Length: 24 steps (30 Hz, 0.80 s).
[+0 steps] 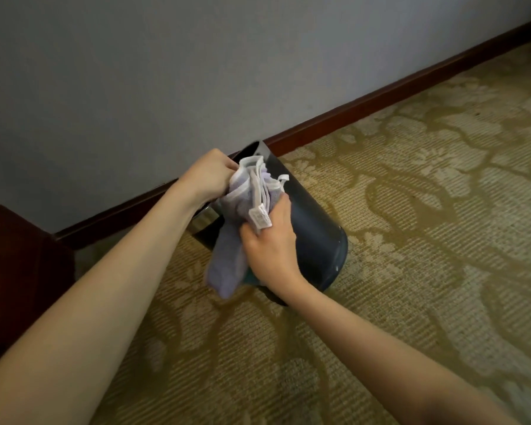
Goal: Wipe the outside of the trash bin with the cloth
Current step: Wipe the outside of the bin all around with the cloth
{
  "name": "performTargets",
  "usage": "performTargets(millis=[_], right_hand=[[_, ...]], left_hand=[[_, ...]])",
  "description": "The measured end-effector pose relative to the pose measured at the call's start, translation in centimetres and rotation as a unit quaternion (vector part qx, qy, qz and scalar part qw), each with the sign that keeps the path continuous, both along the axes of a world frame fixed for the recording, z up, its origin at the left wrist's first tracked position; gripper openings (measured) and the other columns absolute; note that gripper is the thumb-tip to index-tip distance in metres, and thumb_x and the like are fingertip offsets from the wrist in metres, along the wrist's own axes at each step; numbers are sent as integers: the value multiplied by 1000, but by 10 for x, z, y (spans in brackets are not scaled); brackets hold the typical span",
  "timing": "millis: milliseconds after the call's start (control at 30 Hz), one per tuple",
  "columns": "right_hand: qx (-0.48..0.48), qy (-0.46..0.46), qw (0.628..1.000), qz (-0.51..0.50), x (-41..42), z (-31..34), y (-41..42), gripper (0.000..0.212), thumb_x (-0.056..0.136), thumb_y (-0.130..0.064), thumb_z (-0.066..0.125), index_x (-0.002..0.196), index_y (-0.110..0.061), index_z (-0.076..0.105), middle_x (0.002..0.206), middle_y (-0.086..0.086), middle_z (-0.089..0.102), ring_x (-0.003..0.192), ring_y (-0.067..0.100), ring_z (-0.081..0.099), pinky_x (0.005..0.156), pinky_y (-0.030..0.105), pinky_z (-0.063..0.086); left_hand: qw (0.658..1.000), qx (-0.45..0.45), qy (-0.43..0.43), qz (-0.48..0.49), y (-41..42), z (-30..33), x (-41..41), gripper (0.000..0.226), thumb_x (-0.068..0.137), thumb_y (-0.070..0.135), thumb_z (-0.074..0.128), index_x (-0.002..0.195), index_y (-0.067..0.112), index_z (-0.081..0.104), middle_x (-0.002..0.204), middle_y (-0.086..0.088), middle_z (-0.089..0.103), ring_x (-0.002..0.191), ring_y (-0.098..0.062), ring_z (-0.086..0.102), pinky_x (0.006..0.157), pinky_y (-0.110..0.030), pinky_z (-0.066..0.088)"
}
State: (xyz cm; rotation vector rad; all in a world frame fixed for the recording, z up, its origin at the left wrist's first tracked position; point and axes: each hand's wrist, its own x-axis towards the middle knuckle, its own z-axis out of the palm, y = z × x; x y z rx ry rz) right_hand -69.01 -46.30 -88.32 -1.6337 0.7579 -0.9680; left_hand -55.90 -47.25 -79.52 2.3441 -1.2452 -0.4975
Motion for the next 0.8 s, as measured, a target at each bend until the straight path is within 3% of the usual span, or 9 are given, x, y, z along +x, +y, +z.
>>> performTargets(millis=[167, 267, 367, 467, 500, 600, 633, 700, 800], right_hand=[[-17, 64, 998, -7, -38, -48, 6, 48, 79, -22, 57, 124, -25, 40, 113, -5, 43, 93, 7, 47, 81, 40, 46], [29, 95, 994, -39, -74, -84, 6, 49, 79, -11, 62, 121, -26, 43, 114, -6, 49, 98, 7, 50, 87, 43, 47], [75, 84, 990, -79, -107, -104, -2, 50, 80, -6, 62, 115, -37, 45, 114, -3, 57, 104, 14, 56, 87, 37, 48], [84, 75, 989, -95, -106, -99, -14, 44, 80, -8, 60, 104, -41, 42, 104, -3, 58, 95, 15, 59, 77, 34, 50], [82, 66, 990, -99, -100, -94, -19, 41, 81, -8, 58, 106, -36, 42, 104, -1, 57, 94, 16, 59, 76, 34, 50], [79, 32, 990, -114, -77, -69, -32, 40, 81, -11, 57, 110, -34, 40, 103, -1, 57, 93, 15, 58, 72, 30, 48], [74, 18, 991, -114, -70, -57, -36, 41, 82, -12, 57, 112, -35, 40, 104, -2, 57, 94, 14, 58, 72, 29, 49], [56, -20, 994, -94, -52, -29, -44, 41, 82, -13, 56, 114, -33, 41, 106, -4, 58, 96, 10, 59, 77, 33, 51], [22, -48, 998, -42, -27, 7, -49, 40, 79, -12, 55, 113, -27, 41, 107, 0, 56, 96, 11, 59, 79, 38, 51]], left_hand=[[1000, -10, 3, 4, 7, -4, -3, 32, 91, 19, 57, 61, 23, 69, 56, 3, 64, 59, -5, 60, 54, -21, 45], [1000, -6, -1, 15, 11, -2, -5, 48, 94, 23, 54, 47, 29, 61, 41, 4, 56, 46, -8, 55, 53, -25, 39], [1000, -17, 3, 11, 13, 0, -7, 19, 95, 22, 53, 79, 12, 56, 70, -9, 57, 62, -19, 60, 67, -24, 45], [1000, -28, 0, 4, 15, -5, -10, 41, 94, 18, 52, 54, 23, 59, 48, -4, 49, 51, -14, 53, 49, -20, 43], [999, -34, -3, 15, 14, -7, -12, 49, 94, 18, 52, 46, 27, 52, 44, 3, 44, 48, -10, 48, 49, -14, 28], [997, -53, -23, 40, 12, -11, -13, 52, 95, 20, 52, 48, 23, 30, 47, 11, 39, 46, -7, 42, 44, -15, 30], [997, -67, -27, 36, 12, -11, -14, 34, 95, 20, 53, 62, 10, 55, 43, 10, 39, 44, -6, 43, 42, -14, 31], [996, -78, -37, 30, 13, -13, -14, 52, 94, 19, 53, 42, 25, 48, 38, 11, 40, 41, 0, 47, 38, -10, 32], [995, -80, -63, 22, 12, -17, -15, 38, 90, 13, 54, 52, 17, 54, 48, 10, 46, 46, 0, 45, 41, -12, 33]])
